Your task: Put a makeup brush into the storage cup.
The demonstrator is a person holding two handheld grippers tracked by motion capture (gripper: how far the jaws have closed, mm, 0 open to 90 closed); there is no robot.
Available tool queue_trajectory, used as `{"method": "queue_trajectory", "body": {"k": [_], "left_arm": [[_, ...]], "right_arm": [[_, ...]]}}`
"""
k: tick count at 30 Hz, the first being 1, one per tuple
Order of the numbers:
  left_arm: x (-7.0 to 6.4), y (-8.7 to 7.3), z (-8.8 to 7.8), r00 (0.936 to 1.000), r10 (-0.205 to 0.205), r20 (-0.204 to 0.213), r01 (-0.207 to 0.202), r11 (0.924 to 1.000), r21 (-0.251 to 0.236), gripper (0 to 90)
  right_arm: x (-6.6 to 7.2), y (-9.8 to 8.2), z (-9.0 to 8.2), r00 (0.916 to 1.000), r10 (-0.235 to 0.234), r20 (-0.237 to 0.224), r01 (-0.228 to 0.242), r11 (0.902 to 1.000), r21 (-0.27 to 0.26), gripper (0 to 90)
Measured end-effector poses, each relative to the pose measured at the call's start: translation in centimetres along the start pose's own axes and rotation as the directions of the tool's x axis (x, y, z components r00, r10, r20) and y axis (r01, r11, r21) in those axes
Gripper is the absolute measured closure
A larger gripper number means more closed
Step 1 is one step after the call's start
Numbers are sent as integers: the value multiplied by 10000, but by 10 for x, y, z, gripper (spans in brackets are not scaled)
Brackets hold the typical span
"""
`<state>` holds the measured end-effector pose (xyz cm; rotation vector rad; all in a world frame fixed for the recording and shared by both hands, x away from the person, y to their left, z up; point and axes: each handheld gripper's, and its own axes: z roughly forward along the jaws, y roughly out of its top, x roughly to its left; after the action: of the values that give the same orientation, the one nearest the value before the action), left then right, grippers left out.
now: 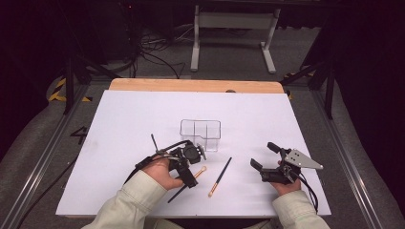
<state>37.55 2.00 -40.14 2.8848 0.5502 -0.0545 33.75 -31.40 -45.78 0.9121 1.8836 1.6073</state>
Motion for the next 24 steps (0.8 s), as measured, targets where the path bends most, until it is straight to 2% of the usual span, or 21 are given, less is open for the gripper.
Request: {"method": "queue_trajectory", "body": {"k": [6,12,19,24], "left_arm": [[1,0,6,9999,-67,117,66,10000,59,220],[0,2,11,9999,8,142,-13,9993,375,254],[-3,4,21,9995,20,328,-44,9974,720,355],[-2,4,22,9988,-22,490,-23,9959,903,470]], "right_arm": [[0,0,0,10000,-27,7,27,10000,15,34],[0,0,0,10000,-31,22,31,10000,27,34],[1,0,1,10000,-71,44,71,9999,81,34],[1,0,1,10000,-77,61,76,9999,85,34]]}}
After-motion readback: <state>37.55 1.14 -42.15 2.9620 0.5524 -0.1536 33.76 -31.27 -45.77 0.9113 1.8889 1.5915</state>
